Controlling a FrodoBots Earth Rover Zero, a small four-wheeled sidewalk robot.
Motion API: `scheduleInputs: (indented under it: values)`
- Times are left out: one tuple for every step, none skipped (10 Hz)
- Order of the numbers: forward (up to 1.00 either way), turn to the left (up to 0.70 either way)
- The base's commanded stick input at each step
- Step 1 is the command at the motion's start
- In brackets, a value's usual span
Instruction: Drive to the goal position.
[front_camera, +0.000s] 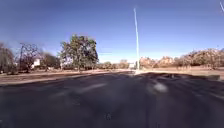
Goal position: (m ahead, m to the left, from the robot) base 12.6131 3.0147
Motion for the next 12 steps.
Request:
scheduleInputs:
  values:
    - [0.50,0.00]
    - [0.50,0.00]
    - [0.50,0.00]
    - [0.50,0.00]
    - [0.50,0.00]
    - [0.50,0.00]
    - [0.50,0.00]
    - [0.50,0.00]
    - [0.50,0.00]
    - [0.50,0.00]
    - [0.50,0.00]
    - [0.50,0.00]
